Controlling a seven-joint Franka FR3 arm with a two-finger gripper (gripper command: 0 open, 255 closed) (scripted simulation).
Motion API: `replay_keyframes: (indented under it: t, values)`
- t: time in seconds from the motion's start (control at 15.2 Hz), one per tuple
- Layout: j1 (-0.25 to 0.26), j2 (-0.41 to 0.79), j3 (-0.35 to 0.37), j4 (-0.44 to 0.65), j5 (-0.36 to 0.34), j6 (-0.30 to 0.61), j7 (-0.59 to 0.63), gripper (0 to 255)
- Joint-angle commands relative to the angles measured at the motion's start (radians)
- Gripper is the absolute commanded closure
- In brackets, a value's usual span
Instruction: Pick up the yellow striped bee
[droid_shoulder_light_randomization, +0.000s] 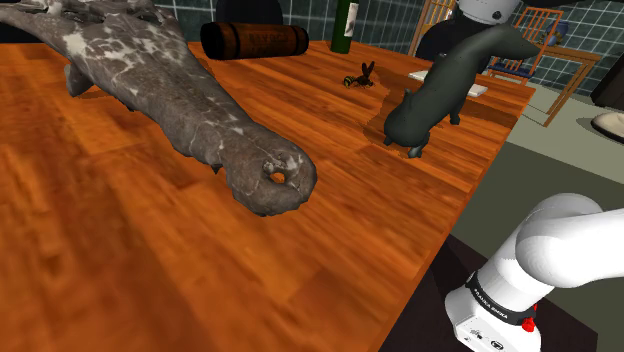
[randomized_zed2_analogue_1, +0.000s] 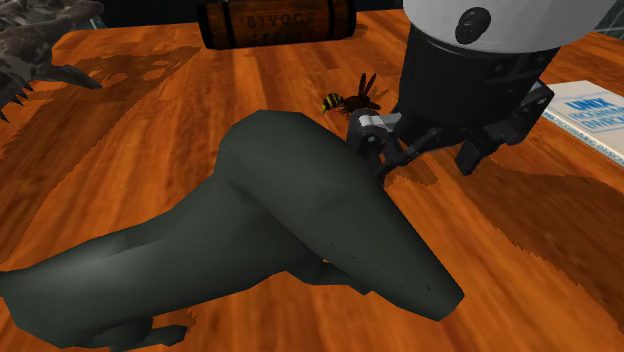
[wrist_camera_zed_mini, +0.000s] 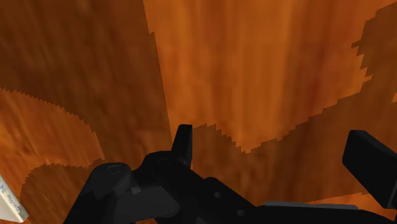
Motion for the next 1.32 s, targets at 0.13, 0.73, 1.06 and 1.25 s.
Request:
replay_keyframes:
  t: [0.13, 0.73, 1.06, 1.25]
  values:
    - [-0.002, 0.084, -0.005, 0.055, 0.023, 0.024, 0.018, 0]
    - [-0.004, 0.456, -0.035, 0.359, 0.134, 0.074, 0.075, 0]
    - [-0.005, 0.564, -0.045, 0.440, 0.173, 0.096, 0.086, 0]
    - [-0.005, 0.557, -0.045, 0.392, 0.173, 0.137, 0.084, 0]
